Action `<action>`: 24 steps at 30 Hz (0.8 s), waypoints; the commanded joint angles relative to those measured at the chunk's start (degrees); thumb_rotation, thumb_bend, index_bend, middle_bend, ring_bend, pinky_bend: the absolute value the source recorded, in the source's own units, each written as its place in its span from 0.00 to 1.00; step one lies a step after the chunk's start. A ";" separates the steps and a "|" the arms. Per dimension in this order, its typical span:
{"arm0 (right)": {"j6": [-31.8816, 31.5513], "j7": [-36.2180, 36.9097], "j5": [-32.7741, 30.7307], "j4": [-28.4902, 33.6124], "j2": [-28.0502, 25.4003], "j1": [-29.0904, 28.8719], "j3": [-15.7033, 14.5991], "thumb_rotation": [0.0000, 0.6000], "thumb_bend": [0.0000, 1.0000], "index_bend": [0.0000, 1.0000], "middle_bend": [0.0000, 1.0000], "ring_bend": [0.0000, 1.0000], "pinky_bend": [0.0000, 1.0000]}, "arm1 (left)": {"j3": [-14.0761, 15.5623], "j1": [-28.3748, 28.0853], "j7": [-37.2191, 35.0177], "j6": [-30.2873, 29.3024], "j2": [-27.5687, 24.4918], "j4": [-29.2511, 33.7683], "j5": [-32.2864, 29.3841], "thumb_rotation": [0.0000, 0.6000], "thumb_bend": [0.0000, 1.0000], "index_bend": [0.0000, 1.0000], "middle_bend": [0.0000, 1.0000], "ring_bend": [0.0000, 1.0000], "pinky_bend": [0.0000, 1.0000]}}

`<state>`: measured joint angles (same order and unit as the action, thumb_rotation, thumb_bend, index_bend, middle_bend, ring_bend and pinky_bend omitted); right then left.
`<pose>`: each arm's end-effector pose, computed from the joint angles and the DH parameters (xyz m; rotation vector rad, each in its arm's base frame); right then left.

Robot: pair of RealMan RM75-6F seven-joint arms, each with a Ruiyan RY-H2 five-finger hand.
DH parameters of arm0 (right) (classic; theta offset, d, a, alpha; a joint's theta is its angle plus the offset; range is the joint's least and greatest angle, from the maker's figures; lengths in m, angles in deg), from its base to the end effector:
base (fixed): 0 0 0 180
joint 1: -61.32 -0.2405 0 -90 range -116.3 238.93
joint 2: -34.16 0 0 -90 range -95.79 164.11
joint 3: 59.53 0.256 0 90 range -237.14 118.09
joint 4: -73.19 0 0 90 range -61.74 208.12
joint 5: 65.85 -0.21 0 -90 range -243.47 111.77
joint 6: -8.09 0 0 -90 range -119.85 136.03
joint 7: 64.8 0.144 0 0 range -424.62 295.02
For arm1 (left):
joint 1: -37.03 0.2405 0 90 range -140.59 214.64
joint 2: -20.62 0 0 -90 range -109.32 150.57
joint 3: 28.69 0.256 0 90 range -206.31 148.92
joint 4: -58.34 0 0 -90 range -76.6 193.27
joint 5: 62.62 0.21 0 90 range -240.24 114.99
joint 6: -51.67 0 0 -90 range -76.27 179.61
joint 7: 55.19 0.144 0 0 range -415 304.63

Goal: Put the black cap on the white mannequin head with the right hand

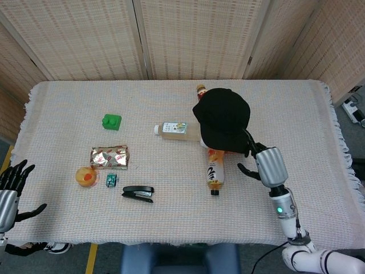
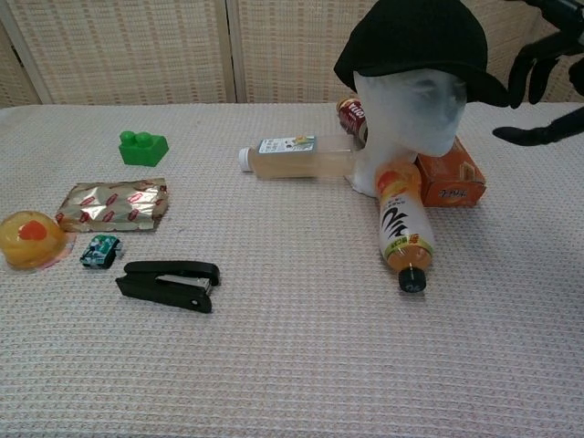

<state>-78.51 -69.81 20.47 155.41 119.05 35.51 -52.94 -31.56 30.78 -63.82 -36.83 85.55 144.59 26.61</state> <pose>-0.2073 -0.2860 0.0701 1.4934 -0.7048 1.3029 -0.3147 0.1898 0.1694 -1.3913 -0.8656 -1.0374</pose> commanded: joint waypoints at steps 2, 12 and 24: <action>-2.39 -5.99 3.03 6.84 -5.70 5.63 -5.68 1.00 0.07 0.00 0.26 0.21 0.52 | 0.25 0.04 0.19 -0.12 -0.03 0.22 0.45 1.00 0.13 0.12 0.00 0.00 0.01; -5.19 -12.83 -3.39 17.48 -13.11 15.63 -10.98 1.00 0.07 0.00 0.00 0.00 0.06 | 1.38 -0.40 0.52 1.15 -0.82 1.10 1.79 1.00 0.13 0.12 0.00 0.00 0.01; -5.68 -12.43 -6.92 20.20 -19.80 19.46 -8.64 1.00 0.07 0.00 0.00 0.00 0.00 | 1.57 -0.53 3.62 1.48 -0.16 1.48 1.83 1.00 0.13 0.11 0.00 0.00 0.01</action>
<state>-84.90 -82.64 14.14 175.73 99.47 54.94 -62.24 -29.92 30.27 -60.34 -35.26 85.17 146.25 28.40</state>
